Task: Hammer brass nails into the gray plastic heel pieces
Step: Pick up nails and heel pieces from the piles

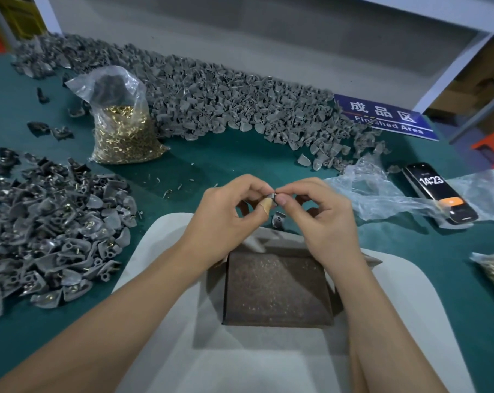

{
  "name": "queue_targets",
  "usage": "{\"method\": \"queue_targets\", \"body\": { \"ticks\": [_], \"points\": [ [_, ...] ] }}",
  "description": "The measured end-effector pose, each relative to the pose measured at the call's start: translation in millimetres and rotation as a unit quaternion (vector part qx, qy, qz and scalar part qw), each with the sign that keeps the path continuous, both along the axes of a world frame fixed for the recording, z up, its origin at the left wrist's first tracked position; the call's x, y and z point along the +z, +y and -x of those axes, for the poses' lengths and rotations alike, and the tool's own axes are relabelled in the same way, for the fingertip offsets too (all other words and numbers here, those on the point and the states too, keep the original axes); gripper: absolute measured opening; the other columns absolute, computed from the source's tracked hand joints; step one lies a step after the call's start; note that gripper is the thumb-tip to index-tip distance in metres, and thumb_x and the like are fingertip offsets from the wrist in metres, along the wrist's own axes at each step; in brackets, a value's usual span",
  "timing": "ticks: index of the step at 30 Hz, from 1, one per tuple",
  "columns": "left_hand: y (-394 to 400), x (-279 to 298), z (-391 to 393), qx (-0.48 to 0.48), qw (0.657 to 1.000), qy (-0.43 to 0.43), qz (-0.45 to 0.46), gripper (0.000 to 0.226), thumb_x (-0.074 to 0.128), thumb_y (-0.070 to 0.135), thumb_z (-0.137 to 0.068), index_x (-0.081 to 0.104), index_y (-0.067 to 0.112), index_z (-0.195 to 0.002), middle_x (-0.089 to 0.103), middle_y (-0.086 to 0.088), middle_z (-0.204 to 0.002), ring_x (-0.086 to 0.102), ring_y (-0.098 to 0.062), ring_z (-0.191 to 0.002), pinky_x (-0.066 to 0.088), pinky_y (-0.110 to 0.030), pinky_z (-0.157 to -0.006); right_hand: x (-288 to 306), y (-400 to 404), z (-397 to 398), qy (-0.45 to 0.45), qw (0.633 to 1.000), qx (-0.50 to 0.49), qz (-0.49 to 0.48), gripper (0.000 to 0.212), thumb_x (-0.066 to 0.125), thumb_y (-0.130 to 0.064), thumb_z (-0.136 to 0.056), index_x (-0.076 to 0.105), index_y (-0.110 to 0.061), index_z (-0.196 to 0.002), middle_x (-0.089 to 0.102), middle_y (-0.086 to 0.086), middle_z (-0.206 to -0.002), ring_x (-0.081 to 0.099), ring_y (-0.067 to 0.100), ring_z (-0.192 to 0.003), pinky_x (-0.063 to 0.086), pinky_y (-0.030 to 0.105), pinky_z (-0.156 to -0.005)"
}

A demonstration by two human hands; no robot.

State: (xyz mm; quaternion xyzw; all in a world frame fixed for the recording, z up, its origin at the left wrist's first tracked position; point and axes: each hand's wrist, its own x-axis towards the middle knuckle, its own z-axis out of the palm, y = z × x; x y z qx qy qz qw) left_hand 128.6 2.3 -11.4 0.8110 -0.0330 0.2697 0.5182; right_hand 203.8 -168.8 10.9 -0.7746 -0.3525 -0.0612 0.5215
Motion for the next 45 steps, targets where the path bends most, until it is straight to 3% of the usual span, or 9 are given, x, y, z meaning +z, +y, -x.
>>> {"method": "queue_targets", "body": {
  "ticks": [9, 19, 27, 33, 42, 45],
  "points": [
    [2, 1, -2, 0.003, 0.999, 0.011, 0.044, 0.010, 0.071, 0.020, -0.093, 0.069, 0.025, -0.101, 0.075, 0.016, -0.091, 0.073, -0.006, -0.091, 0.056, -0.023, -0.082, -1, 0, -2, 0.018, 1.000, 0.007, 0.004, 0.013, 0.074, -0.007, -0.093, 0.080, -0.013, -0.103, 0.075, -0.003, -0.097, 0.069, 0.016, -0.096, 0.051, 0.024, -0.084],
    [3, 2, -2, 0.004, 1.000, -0.018, -0.022, 0.014, 0.071, 0.021, -0.094, 0.068, 0.029, -0.104, 0.072, 0.019, -0.093, 0.071, -0.004, -0.089, 0.053, -0.018, -0.076, 1, -1, 1, -0.001, 1.000, -0.018, 0.020, 0.012, 0.077, -0.009, -0.091, 0.077, -0.019, -0.097, 0.073, -0.009, -0.093, 0.068, 0.014, -0.091, 0.051, 0.024, -0.081],
    [2, 4, -1, -0.015, 0.999, -0.004, 0.031, 0.012, 0.070, 0.020, -0.094, 0.068, 0.030, -0.102, 0.075, 0.013, -0.091, 0.074, -0.014, -0.089, 0.058, -0.031, -0.077, 2, 0, 0, 0.052, 0.998, 0.007, -0.023, 0.016, 0.077, -0.008, -0.090, 0.077, -0.023, -0.094, 0.074, -0.006, -0.092, 0.069, 0.017, -0.091, 0.053, 0.028, -0.082],
    [0, 8, 1, -0.030, 0.997, -0.003, 0.070, 0.014, 0.071, 0.016, -0.094, 0.068, 0.028, -0.101, 0.076, 0.009, -0.090, 0.075, -0.018, -0.087, 0.059, -0.042, -0.078, 5, -1, 1, 0.113, 0.992, 0.020, -0.042, 0.014, 0.076, -0.013, -0.092, 0.079, -0.026, -0.095, 0.074, -0.008, -0.091, 0.066, 0.009, -0.085, 0.048, 0.021, -0.070],
    [-3, 16, 5, -0.063, 0.990, -0.001, 0.126, 0.011, 0.070, 0.016, -0.094, 0.067, 0.026, -0.099, 0.076, -0.001, -0.087, 0.074, -0.021, -0.083, 0.059, -0.050, -0.079, 10, -4, 1, 0.111, 0.992, 0.035, -0.047, 0.014, 0.077, -0.014, -0.091, 0.080, -0.028, -0.093, 0.073, -0.008, -0.088, 0.062, 0.009, -0.082, 0.046, 0.027, -0.065],
    [-5, 20, 8, -0.069, 0.988, -0.005, 0.135, 0.007, 0.070, 0.016, -0.094, 0.068, 0.021, -0.099, 0.076, -0.003, -0.086, 0.074, -0.021, -0.081, 0.059, -0.050, -0.078, 12, -5, 4, 0.092, 0.993, 0.038, -0.067, 0.012, 0.078, -0.014, -0.089, 0.079, -0.026, -0.091, 0.071, -0.004, -0.086, 0.061, 0.019, -0.078, 0.047, 0.029, -0.066]
  ]
}}
